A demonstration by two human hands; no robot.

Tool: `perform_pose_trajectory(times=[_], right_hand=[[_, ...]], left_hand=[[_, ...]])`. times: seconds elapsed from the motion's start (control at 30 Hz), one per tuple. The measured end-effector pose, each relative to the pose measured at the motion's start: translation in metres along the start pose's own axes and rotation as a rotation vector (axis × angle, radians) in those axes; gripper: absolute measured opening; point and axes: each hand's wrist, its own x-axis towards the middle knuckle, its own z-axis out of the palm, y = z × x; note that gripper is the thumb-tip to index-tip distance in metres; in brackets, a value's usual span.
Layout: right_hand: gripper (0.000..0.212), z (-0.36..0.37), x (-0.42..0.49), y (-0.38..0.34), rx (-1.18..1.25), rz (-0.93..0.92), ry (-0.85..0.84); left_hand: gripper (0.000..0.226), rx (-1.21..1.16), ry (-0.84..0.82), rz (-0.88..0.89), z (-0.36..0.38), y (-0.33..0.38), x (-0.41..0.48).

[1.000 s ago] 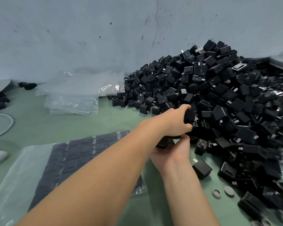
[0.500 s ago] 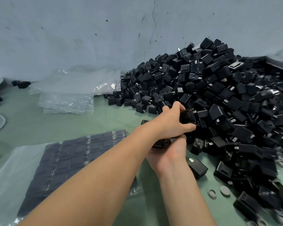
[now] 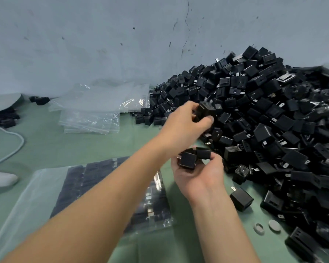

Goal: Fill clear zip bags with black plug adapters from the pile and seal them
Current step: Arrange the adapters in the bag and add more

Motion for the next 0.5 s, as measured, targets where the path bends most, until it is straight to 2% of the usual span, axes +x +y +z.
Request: perform_pose_trajectory(times=[0.1, 0.2, 0.27, 0.37, 0.5], right_hand=[[0.034, 0.009, -0.004, 0.012, -0.027, 0.007, -0.096], [0.056, 0.018, -0.013, 0.035, -0.162, 0.102, -0.223], [0.055, 0.025, -0.021, 0.053, -0.209, 0.160, -0.229], [0.041, 0.028, -0.027, 0.079, -0.290, 0.224, -0.169], [0.043, 0.020, -0.027, 0.106, -0.342, 0.299, -0.121]], left_hand=[[0.021, -0.098, 0.067, 0.087, -0.037, 0.002, -0.036], [0.025, -0.009, 0.067, 0.145, -0.064, -0.003, -0.083], [0.030, 0.064, 0.123, 0.139, -0.077, -0.009, -0.111], [0.033, 0.119, 0.202, 0.111, -0.089, -0.018, -0.142], [0.034, 0.057, 0.253, 0.082, -0.091, -0.021, -0.158]])
